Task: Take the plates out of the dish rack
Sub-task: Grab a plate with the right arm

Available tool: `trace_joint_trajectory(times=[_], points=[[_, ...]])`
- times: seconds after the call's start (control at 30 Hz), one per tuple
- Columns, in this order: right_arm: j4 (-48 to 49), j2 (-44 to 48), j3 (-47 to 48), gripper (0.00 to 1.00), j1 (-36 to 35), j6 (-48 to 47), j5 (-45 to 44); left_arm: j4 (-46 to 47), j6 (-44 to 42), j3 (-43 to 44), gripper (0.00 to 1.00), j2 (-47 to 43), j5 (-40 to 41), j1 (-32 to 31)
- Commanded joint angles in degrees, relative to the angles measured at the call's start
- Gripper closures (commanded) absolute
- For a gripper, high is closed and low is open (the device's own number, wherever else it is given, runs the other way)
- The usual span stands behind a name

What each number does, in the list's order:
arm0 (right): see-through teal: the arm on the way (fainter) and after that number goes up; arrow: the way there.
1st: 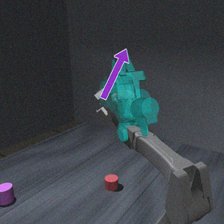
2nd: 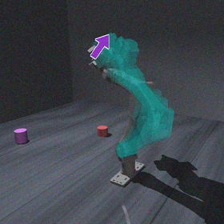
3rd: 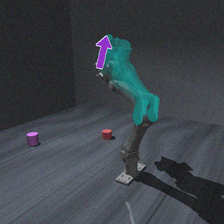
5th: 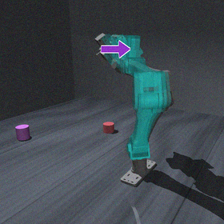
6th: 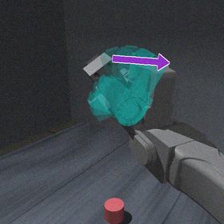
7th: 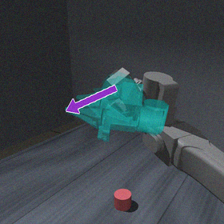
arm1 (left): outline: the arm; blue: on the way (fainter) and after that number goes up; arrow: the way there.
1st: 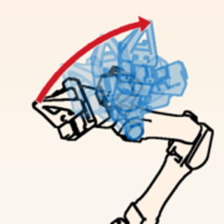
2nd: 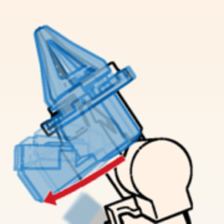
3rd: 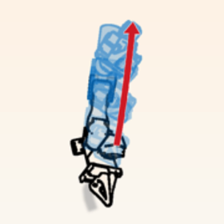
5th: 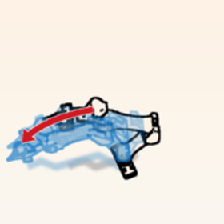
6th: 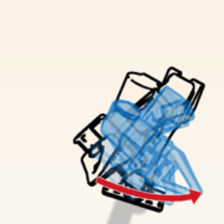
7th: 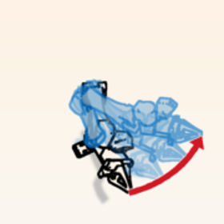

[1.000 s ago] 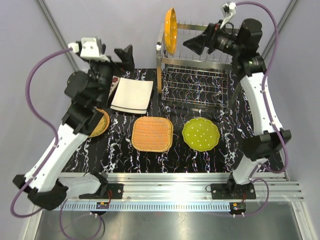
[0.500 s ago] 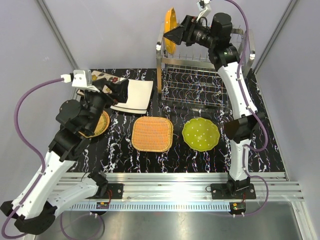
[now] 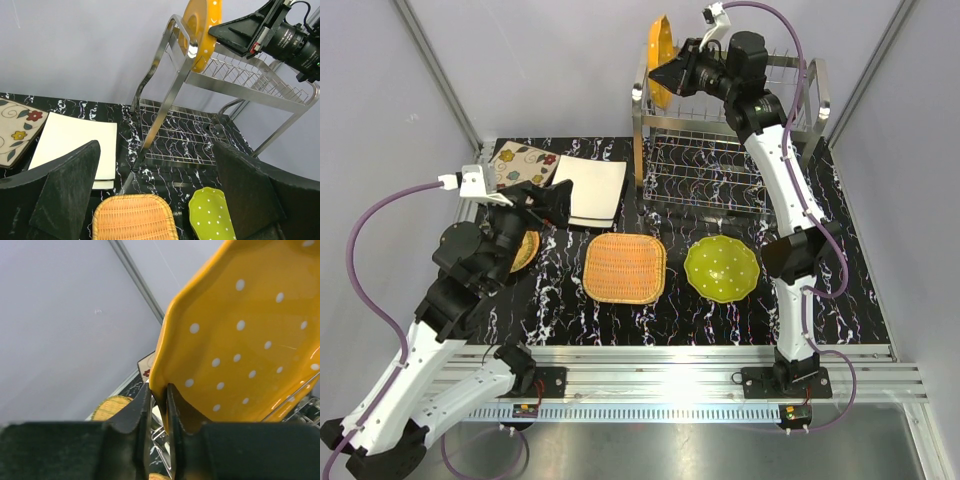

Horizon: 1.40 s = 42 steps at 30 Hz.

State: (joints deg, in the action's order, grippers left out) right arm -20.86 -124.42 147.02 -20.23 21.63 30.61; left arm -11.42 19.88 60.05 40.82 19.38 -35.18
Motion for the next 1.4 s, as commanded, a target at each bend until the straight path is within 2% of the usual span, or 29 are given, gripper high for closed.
trace_joint_trajectory(times=[0.0,0.1,0.4,0.9,1.37], points=[[1.8,0.1,2.6,0.9,-0.4,-2.3,-1.5,0.8,2.0,-0.6,0.01,-1.3,1.2,0.2],[4.6,1.1,2.5,1.0,-0.4,-2.9,-2.1,0.7,2.4,-1.3,0.01,-2.0,1.3,0.1],[15.3,3.1,6.1,1.0,-0.1,4.1,-4.4,0.6,2.3,-1.8,0.01,-2.5,1.4,0.1],[30.0,1.9,7.0,1.0,3.8,28.4,-5.3,1.5,3.5,-2.6,0.01,-3.8,0.6,0.2],[35.8,2.9,7.9,1.0,4.1,33.5,-4.9,4.0,3.9,-2.4,0.01,-2.1,-2.8,0.2]])
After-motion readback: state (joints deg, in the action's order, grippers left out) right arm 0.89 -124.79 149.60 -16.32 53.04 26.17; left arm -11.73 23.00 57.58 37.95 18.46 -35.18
